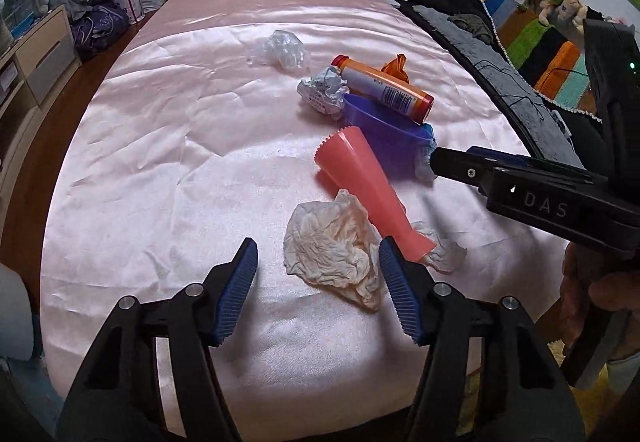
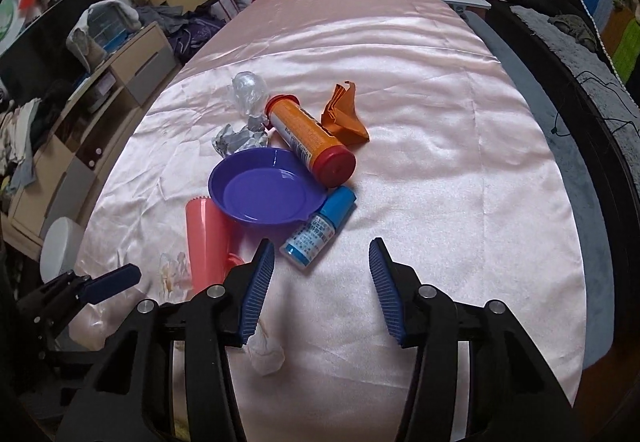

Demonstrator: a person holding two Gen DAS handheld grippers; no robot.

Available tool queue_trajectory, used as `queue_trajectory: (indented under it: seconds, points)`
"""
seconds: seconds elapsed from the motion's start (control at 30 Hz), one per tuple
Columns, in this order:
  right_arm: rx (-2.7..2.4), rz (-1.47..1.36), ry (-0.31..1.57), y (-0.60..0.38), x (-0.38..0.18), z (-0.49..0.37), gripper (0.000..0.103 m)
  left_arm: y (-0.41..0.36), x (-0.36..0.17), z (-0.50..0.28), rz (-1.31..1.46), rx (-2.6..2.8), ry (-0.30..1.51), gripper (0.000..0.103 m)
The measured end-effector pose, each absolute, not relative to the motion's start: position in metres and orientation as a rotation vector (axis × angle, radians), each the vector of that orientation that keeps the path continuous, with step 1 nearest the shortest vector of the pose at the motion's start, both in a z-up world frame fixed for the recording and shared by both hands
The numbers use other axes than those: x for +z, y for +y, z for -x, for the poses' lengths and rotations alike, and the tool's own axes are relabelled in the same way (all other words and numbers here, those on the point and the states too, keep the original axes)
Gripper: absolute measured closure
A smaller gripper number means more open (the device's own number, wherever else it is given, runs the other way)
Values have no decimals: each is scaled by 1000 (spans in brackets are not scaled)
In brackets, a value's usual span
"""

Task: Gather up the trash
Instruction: 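Grasp the crumpled white tissue with the left tool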

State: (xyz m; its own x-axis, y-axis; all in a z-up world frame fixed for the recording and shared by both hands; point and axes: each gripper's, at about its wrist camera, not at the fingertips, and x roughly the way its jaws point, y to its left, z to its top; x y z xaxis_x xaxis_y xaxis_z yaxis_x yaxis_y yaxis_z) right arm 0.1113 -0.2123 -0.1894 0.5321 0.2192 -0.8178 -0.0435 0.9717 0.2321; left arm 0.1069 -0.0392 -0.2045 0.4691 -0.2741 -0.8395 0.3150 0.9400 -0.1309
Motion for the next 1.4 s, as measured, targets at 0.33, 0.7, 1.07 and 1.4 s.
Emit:
queue_trajectory:
  seconds: [0.33, 0.7, 1.07, 1.4]
  points:
    - [145, -133, 999, -202, -202, -129, 53, -51, -216, -113, -98, -374, 1016, 59]
    - [122, -111, 996, -206, -202, -130, 71, -49, -213, -113, -70, -423, 1019, 91]
    - [126, -141, 961, -218, -183, -100, 71, -39, -171, -90, -69, -396, 909, 92]
    - [167, -142, 911, -214, -148, -46, 71, -31, -136, -47, -92, -387, 852, 92]
